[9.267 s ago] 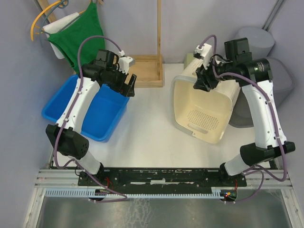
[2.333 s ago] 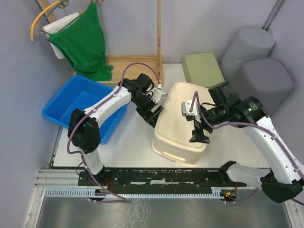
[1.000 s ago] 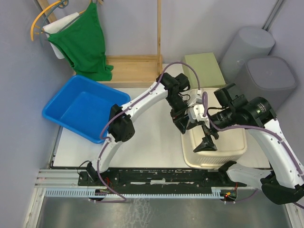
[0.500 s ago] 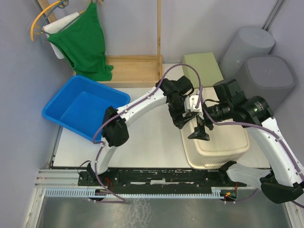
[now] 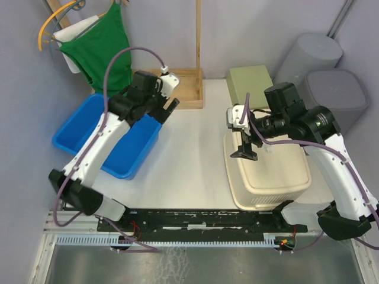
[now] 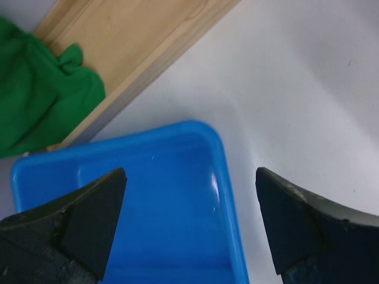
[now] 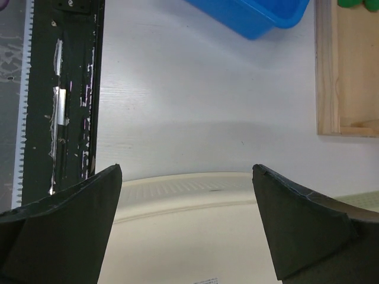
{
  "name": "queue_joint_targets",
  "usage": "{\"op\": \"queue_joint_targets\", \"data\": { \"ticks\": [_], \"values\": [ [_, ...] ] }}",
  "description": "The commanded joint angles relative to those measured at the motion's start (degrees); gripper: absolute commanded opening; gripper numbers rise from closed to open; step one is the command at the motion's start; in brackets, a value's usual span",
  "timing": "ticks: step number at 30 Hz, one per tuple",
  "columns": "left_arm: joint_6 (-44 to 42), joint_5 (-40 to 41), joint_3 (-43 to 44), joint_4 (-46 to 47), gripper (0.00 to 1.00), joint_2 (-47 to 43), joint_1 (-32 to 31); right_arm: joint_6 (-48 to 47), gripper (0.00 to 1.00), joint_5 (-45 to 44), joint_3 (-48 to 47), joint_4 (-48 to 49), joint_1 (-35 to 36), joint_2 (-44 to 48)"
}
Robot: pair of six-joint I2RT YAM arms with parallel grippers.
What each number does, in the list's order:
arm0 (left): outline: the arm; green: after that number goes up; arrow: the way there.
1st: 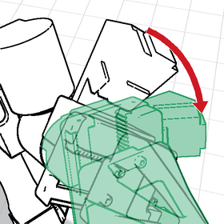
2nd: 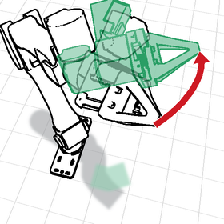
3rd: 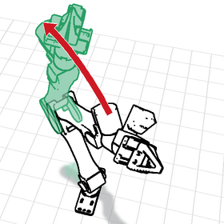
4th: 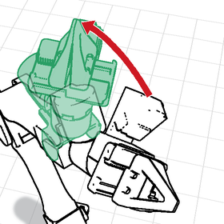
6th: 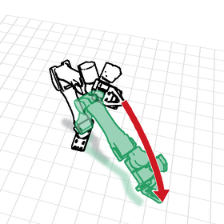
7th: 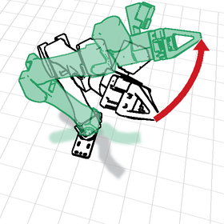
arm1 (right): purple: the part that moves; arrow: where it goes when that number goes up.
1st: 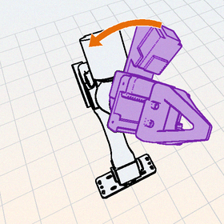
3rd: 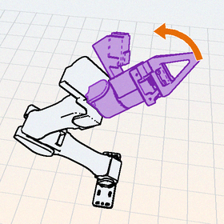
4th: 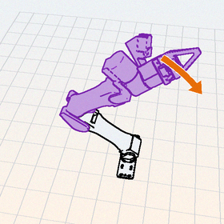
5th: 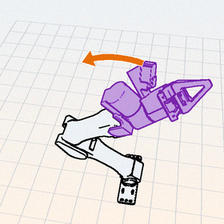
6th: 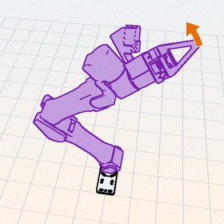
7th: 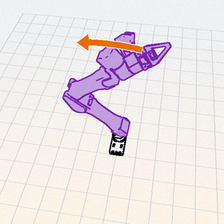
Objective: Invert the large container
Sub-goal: Move the container to the center of the board.
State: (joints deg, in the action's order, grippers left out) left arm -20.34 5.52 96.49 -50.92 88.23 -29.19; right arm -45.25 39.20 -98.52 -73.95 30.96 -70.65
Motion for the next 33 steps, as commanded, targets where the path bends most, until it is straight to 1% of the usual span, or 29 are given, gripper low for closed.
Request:
{"op": "queue_joint_targets", "data": {
  "ticks": [1,2,3,5,6,8,9,11,13,14,16,18,20,22,24,26,28,31,33],
  "values": [
    [-2.3,5.7,-12.0,8.7,0.99,-15.0,1.3,-10.7,1.00,6.1,-1.6,-4.6,0.1,-4.4],
    [-2.9,6.6,-17.3,12.4,0.99,-18.8,1.4,-16.6,1.00,7.4,-1.9,-8.3,0.2,-6.1],
    [-3.5,7.2,-20.8,13.9,0.99,-22.6,1.5,-20.4,1.00,8.2,-2.2,-9.7,0.6,-7.3],
    [-3.4,9.0,-23.9,13.8,0.99,-26.8,2.3,-23.8,1.00,10.1,-2.7,-9.4,1.2,-10.5],
    [-2.6,10.2,-24.5,13.2,0.99,-27.8,3.5,-27.5,1.00,12.5,-2.9,-9.9,1.4,-12.2],
    [-2.2,14.2,-26.8,14.4,1.00,-29.8,7.9,-37.6,1.00,13.2,-5.7,-14.5,3.5,-16.5],
    [-2.7,16.8,-28.9,16.3,1.00,-31.6,9.3,-37.5,1.00,12.1,-7.4,-14.6,5.5,-18.9],
    [-4.3,22.1,-33.4,21.8,0.98,-35.7,11.1,-33.9,1.00,7.3,-9.3,-9.9,9.8,-22.7],
    [-4.3,24.5,-35.3,23.9,0.98,-38.8,13.7,-32.6,1.00,4.0,-10.8,-5.7,13.7,-26.5],
    [-3.7,23.4,-35.5,23.4,0.95,-39.5,15.3,-31.0,1.00,3.7,-12.1,-3.9,14.7,-28.6],
    [-3.0,19.6,-35.9,21.4,0.91,-41.0,17.7,-24.6,1.00,2.3,-13.8,3.1,16.7,-31.9],
    [-1.8,15.9,-36.1,19.8,0.90,-42.2,19.9,-18.6,1.00,-2.4,-14.5,11.8,18.9,-34.2],
    [-0.4,12.5,-36.2,19.0,0.89,-42.6,23.1,-15.4,1.00,-8.8,-14.5,19.1,21.1,-35.9],
    [0.7,8.0,-36.7,18.1,0.89,-42.8,27.2,-13.1,1.00,-14.9,-16.0,21.6,23.0,-37.5],
    [1.3,3.0,-37.7,17.0,0.89,-42.8,31.2,-10.7,1.00,-20.4,-17.5,21.7,24.8,-38.7],
    [1.8,0.6,-39.0,16.7,0.89,-42.4,34.6,-11.7,1.00,-22.4,-16.4,20.5,25.7,-37.8],
    [2.7,-2.1,-40.0,16.2,0.89,-41.6,37.9,-19.5,1.00,-21.7,-13.3,17.9,26.2,-36.1],
    [3.8,-11.9,-40.3,13.9,0.89,-41.3,44.7,-28.4,1.00,-21.1,-7.4,21.2,26.4,-34.9],
    [4.1,-19.4,-40.1,12.6,0.89,-41.2,49.8,-31.7,1.00,-20.8,-8.2,22.3,26.4,-37.2]
  ]
}}
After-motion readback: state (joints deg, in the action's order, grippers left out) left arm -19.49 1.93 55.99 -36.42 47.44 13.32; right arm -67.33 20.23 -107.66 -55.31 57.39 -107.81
